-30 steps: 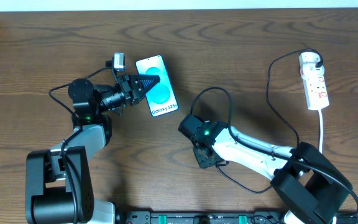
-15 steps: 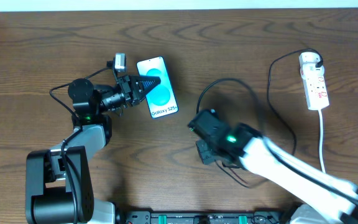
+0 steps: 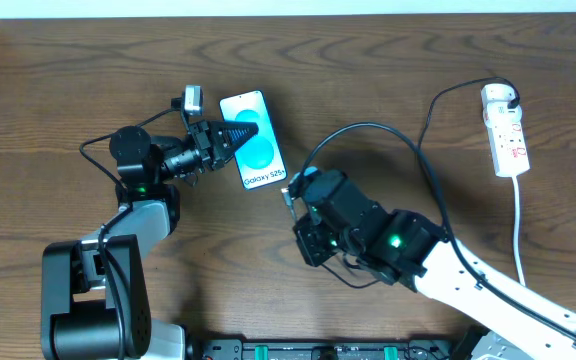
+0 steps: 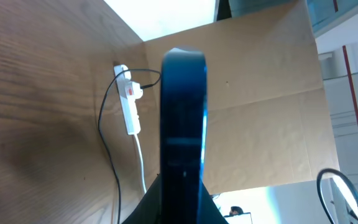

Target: Plug charger to phone and switch on socket

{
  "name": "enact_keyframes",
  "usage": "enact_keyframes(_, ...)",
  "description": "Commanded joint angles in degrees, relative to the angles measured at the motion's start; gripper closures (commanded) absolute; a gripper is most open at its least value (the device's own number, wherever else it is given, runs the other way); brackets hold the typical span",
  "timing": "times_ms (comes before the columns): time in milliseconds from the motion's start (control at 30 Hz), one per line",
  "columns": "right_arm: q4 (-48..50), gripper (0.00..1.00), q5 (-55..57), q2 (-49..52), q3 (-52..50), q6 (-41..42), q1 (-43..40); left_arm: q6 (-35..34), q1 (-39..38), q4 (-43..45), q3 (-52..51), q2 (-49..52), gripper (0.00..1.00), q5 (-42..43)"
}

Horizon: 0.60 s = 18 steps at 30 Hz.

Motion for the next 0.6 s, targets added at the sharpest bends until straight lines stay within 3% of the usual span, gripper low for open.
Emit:
enact_keyframes(0, 2.2, 0.99, -1.0, 0.5, -0.4, -1.0, 1.9, 0.2, 0.1, 0.7, 1.0, -0.5, 0.92, -0.2)
enact_keyframes(567, 5.7, 0.99, -0.2, 2.1, -0.4, -1.0, 2.3, 0.2, 0.1, 0.7, 1.0, -0.5, 0.92, -0.2)
